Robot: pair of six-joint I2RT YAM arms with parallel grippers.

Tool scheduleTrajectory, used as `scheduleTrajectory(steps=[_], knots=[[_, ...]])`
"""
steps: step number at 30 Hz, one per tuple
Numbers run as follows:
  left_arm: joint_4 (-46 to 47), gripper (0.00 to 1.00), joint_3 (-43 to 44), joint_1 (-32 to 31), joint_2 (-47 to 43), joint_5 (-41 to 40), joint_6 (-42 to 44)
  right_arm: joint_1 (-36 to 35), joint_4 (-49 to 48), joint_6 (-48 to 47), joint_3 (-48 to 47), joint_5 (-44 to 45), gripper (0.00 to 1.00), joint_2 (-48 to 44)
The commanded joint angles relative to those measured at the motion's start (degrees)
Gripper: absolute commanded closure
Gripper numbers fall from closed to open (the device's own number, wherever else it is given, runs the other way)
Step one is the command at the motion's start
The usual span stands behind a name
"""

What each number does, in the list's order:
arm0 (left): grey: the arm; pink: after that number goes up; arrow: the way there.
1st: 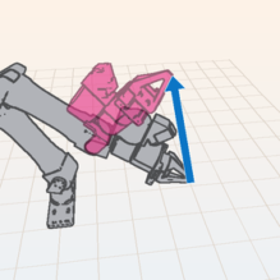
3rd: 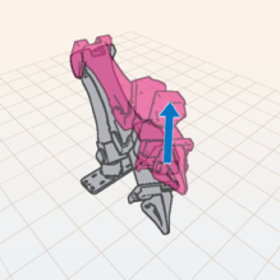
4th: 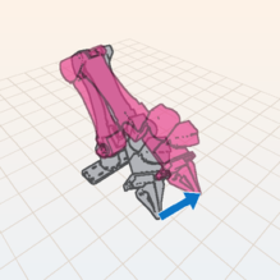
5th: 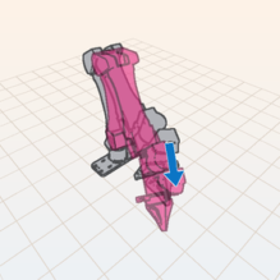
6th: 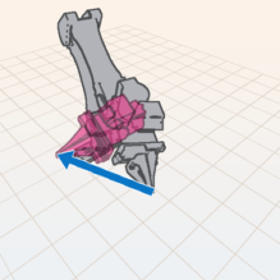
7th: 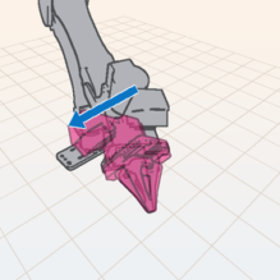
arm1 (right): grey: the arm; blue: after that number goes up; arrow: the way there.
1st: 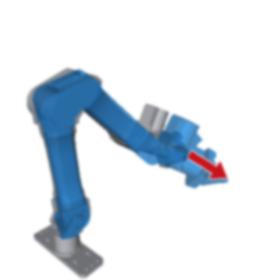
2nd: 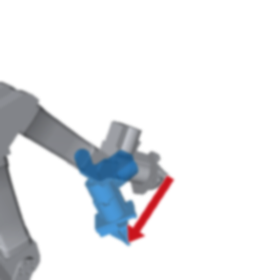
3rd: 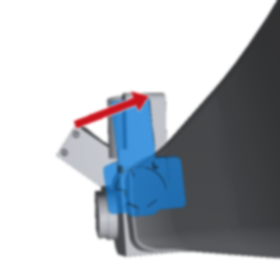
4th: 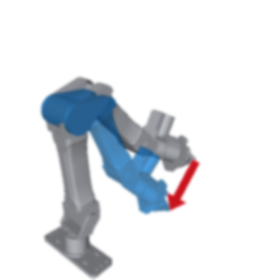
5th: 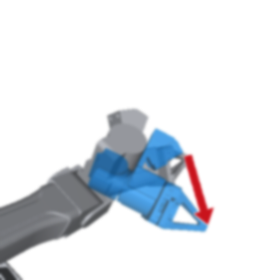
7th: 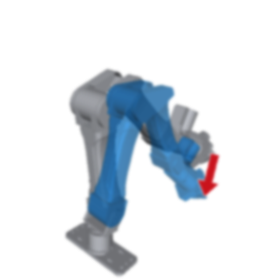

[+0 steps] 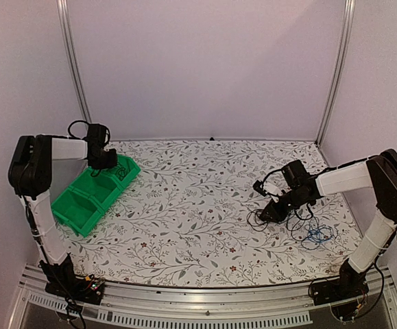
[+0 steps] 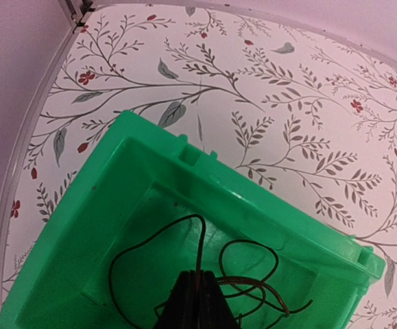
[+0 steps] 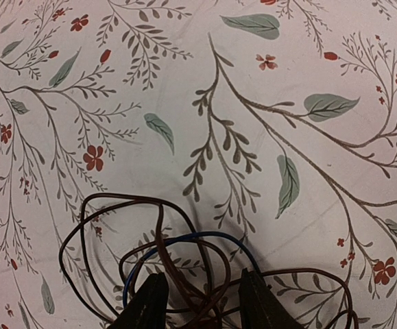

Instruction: Untangle the cables

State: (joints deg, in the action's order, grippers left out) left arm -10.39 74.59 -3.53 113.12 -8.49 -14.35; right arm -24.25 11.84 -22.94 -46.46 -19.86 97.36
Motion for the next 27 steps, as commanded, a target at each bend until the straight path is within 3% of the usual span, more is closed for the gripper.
scheduleTrajectory(steps=[1, 8, 12, 16, 27], knots=[[-2.27, 1.0, 3.4, 0.0, -0.81, -0.74, 1.89, 0.56, 4.32, 0.7, 0.4, 3.78, 0.6, 2.64], [-5.6, 0.87, 4.64, 0.08, -5.53, -0.77, 3.85, 0.61, 4.25, 0.7, 0.49, 3.85, 0.6, 2.53], [-7.28, 0.69, 4.48, 0.4, -7.28, -2.75, 3.63, 0.61, 4.2, 0.7, 0.49, 3.82, 0.6, 2.49], [-7.35, 0.58, 3.9, 0.78, -9.27, -3.45, 3.69, 0.61, 4.25, 0.74, 0.49, 3.83, 0.6, 2.48], [-7.73, 0.54, 3.8, 0.19, -18.28, 2.75, 2.27, 0.64, 7.03, 0.04, -1.03, 2.67, 0.61, 2.53]])
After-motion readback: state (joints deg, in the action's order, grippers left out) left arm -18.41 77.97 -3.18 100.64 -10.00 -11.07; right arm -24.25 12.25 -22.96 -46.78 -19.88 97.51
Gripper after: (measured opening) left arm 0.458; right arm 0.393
